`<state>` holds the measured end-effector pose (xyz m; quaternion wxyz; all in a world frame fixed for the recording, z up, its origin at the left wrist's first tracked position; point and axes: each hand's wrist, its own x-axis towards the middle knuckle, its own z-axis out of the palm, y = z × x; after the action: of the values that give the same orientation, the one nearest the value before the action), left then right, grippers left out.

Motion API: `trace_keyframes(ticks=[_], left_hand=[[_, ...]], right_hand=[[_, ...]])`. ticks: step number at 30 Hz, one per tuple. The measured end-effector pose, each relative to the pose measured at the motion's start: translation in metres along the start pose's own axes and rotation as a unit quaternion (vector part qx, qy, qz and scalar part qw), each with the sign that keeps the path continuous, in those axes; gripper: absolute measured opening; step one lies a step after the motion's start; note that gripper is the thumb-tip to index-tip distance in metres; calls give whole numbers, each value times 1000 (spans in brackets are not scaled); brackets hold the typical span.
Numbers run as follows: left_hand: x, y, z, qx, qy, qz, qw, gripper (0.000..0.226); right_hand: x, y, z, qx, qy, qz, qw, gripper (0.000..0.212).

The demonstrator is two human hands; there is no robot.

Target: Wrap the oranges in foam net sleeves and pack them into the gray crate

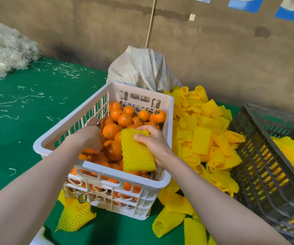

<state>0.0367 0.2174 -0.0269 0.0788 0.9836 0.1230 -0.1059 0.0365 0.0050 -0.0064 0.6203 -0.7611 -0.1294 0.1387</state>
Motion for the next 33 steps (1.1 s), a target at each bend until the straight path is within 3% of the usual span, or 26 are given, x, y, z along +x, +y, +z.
trace_keyframes(ticks=[3, 5, 7, 10, 12, 17, 20, 25, 29, 31, 33], left_hand=[[-11, 18, -10, -214, 75, 6, 974, 34], [-21, 36, -18, -397, 81, 17, 914, 39], [-34, 59, -23, -559, 54, 38, 826, 36], [-55, 99, -31, -763, -7, 95, 639, 30], [-67, 122, -32, -815, -42, 121, 566, 35], [-88, 168, -26, -867, -115, 128, 468, 32], [-96, 189, -21, -871, -108, 145, 456, 39], [-106, 221, -13, -878, -116, 150, 440, 30], [-110, 237, -9, -870, -132, 171, 442, 51], [-113, 242, -5, -853, -144, 198, 461, 62], [-114, 246, -1, -834, -157, 224, 480, 87]], right_hand=[[-8, -6, -11, 47, -5, -1, 999, 18], [-15, -12, -20, 112, -14, -10, 994, 18], [-23, -20, -30, 174, -31, -6, 984, 17], [-38, -28, -44, 203, -77, 3, 976, 11], [-48, -28, -51, 217, -90, 7, 972, 8], [-67, -25, -71, 214, -49, 11, 976, 6], [-79, -21, -86, 221, 2, -24, 975, 8], [-92, -11, -110, 93, 152, -131, 975, 15], [-102, -2, -123, 16, 227, -184, 956, 13], [-105, 0, -132, 4, 255, -200, 946, 9], [-107, 0, -141, 2, 272, -203, 941, 7]])
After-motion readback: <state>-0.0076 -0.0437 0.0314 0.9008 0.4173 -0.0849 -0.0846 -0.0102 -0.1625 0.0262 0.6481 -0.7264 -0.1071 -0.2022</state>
